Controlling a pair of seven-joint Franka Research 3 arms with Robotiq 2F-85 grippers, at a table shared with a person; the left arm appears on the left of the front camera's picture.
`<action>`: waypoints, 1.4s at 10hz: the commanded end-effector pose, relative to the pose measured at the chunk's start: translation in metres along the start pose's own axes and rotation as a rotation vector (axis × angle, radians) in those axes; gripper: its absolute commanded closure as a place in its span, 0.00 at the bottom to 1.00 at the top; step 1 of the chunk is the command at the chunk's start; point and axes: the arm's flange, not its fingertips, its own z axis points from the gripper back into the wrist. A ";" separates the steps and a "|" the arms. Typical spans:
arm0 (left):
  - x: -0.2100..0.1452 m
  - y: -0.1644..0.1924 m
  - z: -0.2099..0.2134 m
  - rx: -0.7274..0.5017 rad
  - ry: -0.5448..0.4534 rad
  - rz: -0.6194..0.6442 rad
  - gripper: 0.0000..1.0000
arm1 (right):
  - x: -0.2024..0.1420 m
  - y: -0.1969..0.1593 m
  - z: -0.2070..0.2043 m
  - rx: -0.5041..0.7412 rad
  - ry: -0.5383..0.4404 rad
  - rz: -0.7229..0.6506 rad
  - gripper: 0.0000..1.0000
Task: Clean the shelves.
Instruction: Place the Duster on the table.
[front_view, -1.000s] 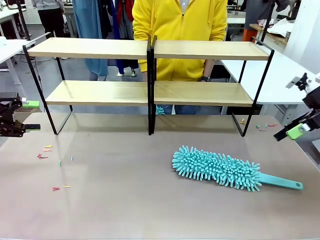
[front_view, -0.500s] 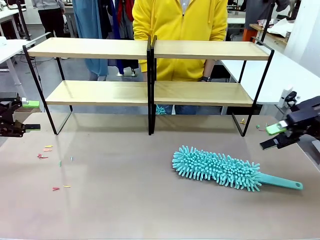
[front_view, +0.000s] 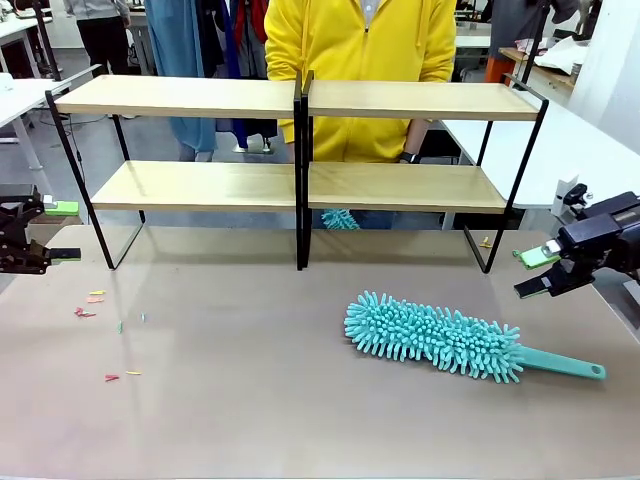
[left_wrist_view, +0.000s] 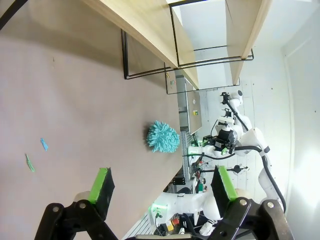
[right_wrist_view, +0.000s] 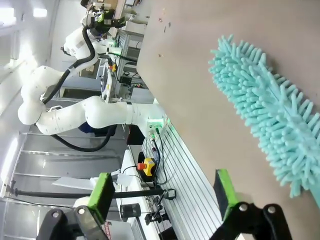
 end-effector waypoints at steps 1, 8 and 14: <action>0.001 -0.004 0.002 -0.007 0.007 0.006 0.00 | -0.004 -0.001 0.004 0.005 0.009 0.001 0.00; 0.001 -0.004 0.002 -0.007 0.007 0.006 0.00 | -0.004 -0.001 0.004 0.005 0.009 0.001 0.00; 0.001 -0.004 0.002 -0.007 0.007 0.006 0.00 | -0.004 -0.001 0.004 0.005 0.009 0.001 0.00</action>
